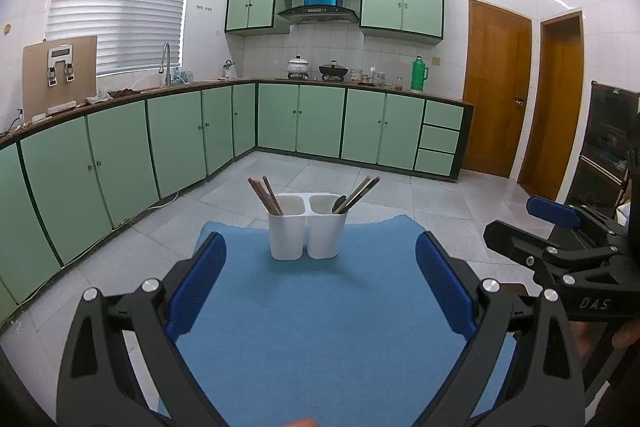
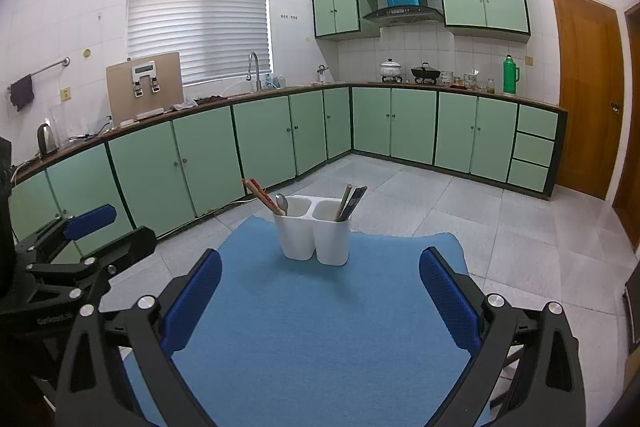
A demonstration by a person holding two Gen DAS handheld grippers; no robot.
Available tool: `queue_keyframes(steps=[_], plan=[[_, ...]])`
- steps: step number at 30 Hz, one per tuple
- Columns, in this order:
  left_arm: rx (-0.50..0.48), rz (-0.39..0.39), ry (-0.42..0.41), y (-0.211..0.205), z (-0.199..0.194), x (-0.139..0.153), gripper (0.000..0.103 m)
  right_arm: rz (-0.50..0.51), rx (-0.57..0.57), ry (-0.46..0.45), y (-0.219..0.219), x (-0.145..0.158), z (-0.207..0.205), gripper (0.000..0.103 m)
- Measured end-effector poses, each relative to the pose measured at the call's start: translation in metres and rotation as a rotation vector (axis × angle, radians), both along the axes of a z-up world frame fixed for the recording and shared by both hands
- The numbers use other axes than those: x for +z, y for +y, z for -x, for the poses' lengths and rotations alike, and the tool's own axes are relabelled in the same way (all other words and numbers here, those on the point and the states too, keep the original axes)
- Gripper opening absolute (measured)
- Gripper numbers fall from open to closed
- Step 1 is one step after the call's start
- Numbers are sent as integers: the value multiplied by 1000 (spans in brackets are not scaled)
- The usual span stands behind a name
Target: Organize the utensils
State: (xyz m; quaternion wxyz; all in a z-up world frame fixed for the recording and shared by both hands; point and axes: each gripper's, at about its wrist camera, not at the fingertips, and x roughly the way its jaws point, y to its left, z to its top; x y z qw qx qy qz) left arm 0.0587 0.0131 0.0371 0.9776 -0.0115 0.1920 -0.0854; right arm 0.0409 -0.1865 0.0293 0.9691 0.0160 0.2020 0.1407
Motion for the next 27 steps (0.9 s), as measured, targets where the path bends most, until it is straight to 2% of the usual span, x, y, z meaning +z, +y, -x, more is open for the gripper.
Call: queue_keyframes(steps=[27], plan=[[7,-2,-14,3,5,2,93,9,3,-26,3,5,5,97]])
